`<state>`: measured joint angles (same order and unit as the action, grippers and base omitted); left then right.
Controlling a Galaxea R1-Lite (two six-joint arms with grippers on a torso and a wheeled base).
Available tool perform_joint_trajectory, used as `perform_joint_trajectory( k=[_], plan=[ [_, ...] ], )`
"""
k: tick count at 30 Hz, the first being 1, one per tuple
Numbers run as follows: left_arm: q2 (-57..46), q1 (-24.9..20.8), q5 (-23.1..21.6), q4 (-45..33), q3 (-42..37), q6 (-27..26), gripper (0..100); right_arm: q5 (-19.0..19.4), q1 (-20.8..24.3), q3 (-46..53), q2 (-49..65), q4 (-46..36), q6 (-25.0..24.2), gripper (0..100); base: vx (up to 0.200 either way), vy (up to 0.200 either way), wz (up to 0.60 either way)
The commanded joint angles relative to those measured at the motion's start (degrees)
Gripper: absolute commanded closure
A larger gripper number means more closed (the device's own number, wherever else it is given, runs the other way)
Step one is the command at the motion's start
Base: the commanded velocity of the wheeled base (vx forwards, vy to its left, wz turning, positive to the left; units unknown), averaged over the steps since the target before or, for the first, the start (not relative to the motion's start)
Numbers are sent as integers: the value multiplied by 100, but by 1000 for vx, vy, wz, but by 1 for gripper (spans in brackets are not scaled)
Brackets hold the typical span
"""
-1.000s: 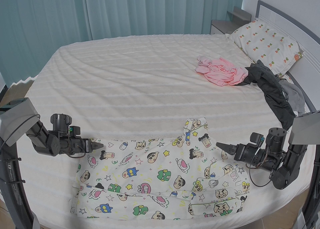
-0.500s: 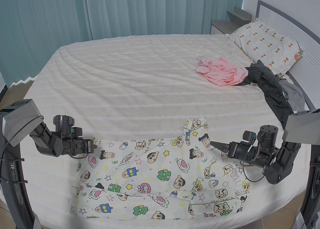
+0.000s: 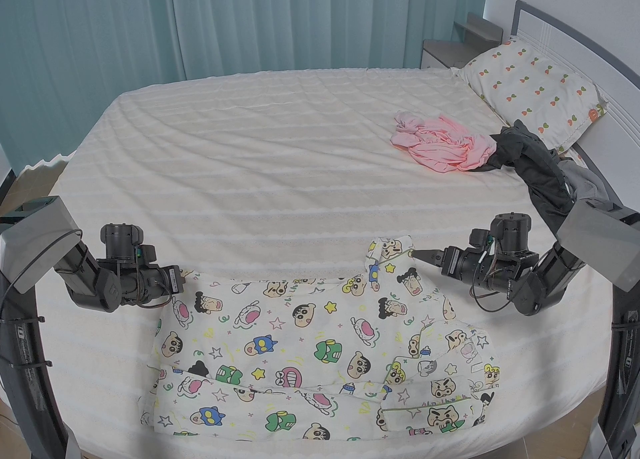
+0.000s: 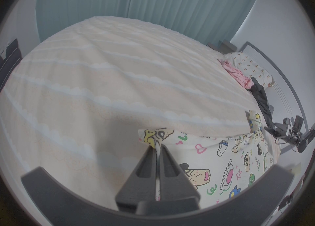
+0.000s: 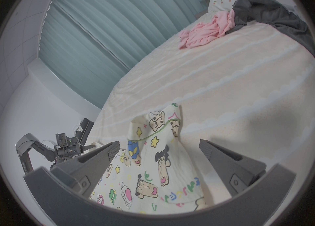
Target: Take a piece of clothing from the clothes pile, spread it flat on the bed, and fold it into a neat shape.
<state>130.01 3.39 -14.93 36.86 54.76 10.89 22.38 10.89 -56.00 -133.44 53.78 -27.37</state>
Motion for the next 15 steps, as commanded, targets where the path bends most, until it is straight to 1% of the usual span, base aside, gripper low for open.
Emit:
perform_joint_trajectory(
  k=[1,2,3,6,9,15],
  plan=[
    [-134,21,87,110,-44,133,100,12,19,-737,-411,-571,12,0,0,0,0],
    [-134,21,96,110,-44,124,100,12,19,-789,-420,-624,12,0,0,0,0],
    [-160,21,157,110,-44,133,100,12,28,-1027,-446,-958,39,0,0,0,0],
    [-204,13,237,110,-53,142,100,3,63,-1413,-517,-1406,188,0,0,0,0],
    [-222,13,237,110,-88,142,100,3,80,-1615,-604,-1476,258,0,0,0,0],
    [-266,4,245,110,-194,142,100,3,326,-1730,-736,-1529,267,0,0,0,0]
  ],
)
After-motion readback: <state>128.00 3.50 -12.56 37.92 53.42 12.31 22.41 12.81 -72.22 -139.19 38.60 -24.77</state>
